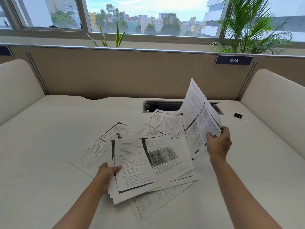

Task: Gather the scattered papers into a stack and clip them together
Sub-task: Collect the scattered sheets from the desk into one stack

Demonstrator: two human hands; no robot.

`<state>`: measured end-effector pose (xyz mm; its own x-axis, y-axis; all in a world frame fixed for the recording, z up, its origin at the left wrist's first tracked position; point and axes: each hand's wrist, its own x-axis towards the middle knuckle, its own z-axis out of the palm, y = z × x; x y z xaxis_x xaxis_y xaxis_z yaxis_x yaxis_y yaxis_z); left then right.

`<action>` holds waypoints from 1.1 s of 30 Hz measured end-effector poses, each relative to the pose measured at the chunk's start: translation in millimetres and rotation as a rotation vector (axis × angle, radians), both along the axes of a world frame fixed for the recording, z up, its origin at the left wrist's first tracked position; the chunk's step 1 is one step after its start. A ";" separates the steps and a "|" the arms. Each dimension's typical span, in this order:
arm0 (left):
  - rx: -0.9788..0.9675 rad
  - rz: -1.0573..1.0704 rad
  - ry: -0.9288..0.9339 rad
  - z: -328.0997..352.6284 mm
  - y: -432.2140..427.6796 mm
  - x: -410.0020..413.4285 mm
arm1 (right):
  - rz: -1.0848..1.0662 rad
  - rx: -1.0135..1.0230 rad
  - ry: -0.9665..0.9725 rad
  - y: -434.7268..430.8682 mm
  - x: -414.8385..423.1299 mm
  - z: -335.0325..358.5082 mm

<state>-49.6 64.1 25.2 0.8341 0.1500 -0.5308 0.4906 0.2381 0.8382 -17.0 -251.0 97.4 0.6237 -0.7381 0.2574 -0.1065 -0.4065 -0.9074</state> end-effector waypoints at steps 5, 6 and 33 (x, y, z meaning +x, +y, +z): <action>0.002 0.004 0.001 0.2 -0.1 -0.1 | 0.032 -0.028 -0.200 18.4 -0.4 26.7; 0.006 0.008 -0.002 0.2 -0.1 0.0 | 0.039 0.016 -0.219 21.6 0.5 29.0; -0.056 0.037 0.004 -0.8 -10.4 1.5 | 0.172 0.481 0.482 35.1 -11.2 -87.5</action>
